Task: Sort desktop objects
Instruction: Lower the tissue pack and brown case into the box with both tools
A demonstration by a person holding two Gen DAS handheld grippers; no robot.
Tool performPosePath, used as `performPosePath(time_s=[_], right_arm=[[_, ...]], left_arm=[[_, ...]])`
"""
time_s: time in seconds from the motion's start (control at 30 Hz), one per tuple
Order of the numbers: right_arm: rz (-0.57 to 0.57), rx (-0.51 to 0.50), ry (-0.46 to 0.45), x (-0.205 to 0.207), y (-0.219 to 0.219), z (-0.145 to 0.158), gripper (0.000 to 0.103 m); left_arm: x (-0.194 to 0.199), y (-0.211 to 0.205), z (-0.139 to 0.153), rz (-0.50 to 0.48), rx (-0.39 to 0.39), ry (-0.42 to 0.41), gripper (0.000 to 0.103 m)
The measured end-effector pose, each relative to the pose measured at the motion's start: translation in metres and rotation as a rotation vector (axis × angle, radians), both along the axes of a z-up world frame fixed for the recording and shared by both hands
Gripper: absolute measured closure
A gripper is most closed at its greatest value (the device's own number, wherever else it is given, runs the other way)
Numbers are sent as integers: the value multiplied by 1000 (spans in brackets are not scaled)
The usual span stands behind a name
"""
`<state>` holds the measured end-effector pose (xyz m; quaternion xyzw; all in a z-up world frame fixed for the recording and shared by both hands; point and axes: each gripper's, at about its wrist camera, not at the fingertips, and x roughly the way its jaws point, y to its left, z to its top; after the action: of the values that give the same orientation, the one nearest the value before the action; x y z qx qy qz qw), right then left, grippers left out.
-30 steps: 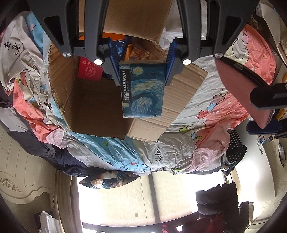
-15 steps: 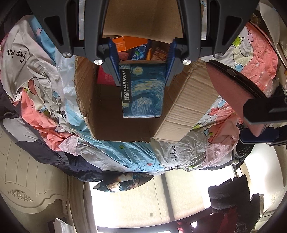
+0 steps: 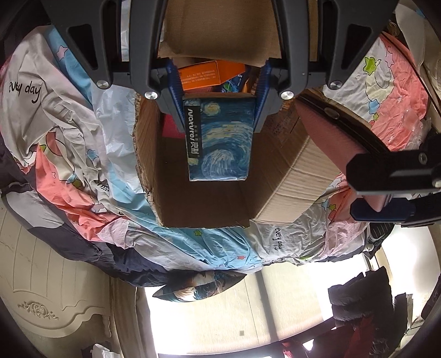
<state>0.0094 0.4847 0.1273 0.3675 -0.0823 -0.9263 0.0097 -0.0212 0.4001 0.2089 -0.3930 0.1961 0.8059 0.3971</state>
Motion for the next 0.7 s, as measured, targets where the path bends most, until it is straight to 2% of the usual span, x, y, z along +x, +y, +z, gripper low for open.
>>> performPosePath(time_s=[0.7], right_arm=[[-7,35,-23,-6,15,-9,61]], left_arm=[[-21,18,-44,-20,-28,-92,41]])
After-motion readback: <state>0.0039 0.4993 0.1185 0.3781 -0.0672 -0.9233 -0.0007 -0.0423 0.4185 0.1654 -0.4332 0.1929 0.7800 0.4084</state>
